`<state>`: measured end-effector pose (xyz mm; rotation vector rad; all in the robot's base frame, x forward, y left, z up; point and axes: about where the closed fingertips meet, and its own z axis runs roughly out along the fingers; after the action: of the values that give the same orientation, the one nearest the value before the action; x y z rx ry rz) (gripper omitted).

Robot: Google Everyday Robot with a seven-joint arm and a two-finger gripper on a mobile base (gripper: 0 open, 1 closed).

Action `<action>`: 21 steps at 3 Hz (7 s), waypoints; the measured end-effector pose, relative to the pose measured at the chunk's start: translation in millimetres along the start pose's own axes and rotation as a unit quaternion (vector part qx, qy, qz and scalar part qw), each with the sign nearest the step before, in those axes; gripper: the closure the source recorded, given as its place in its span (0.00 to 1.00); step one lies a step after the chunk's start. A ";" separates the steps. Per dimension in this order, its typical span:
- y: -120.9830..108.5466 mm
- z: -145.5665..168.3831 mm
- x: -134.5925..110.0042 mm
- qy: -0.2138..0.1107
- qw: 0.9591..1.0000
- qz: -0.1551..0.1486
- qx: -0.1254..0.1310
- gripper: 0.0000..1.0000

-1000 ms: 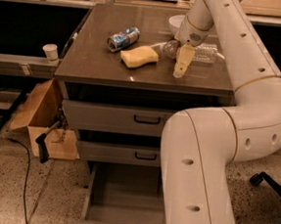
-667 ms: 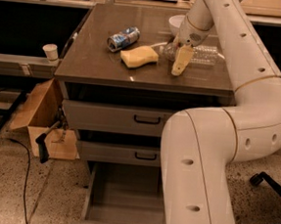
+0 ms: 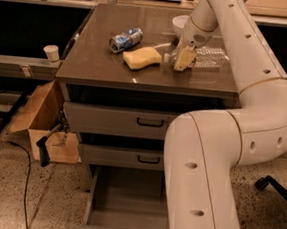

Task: Place water bottle into bottom drawer

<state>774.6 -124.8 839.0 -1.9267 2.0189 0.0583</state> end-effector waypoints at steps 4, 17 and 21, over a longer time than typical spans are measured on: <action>0.0 -16.9 -8.5 -0.058 0.997 -0.041 0.018 1.00; 307.4 58.5 -22.3 -0.112 0.989 -0.096 0.012 1.00; 327.1 122.0 -36.5 -0.090 0.988 -0.114 -0.055 1.00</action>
Offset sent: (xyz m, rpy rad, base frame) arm 0.0000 0.0000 0.0000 0.0000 0.0000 0.0000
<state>483.0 -32.6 666.7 -2.1247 1.7020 0.2813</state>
